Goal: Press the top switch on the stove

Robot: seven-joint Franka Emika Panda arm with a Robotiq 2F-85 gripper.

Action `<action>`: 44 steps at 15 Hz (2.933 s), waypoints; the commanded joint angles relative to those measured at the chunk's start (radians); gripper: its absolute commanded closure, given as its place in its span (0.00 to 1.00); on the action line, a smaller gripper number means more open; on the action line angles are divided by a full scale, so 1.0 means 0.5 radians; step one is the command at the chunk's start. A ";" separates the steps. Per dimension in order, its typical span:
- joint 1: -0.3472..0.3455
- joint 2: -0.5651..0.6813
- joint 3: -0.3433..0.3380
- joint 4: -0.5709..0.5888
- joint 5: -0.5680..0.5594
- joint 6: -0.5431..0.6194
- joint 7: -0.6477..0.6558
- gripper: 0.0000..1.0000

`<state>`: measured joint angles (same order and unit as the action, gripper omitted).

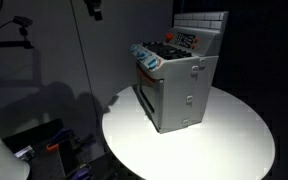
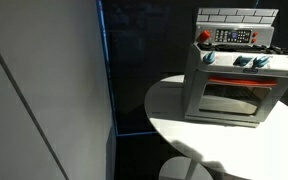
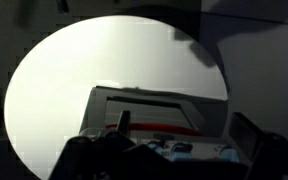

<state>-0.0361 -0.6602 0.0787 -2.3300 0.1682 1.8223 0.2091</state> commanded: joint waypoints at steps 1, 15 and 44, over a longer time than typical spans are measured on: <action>-0.051 0.226 0.028 0.214 -0.124 0.033 0.100 0.00; -0.126 0.753 0.046 0.505 -0.811 0.508 0.634 0.00; -0.154 1.200 -0.091 0.774 -1.030 0.835 1.118 0.00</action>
<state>-0.1181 -0.1330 0.0459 -2.0195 -0.3205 2.2330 0.7297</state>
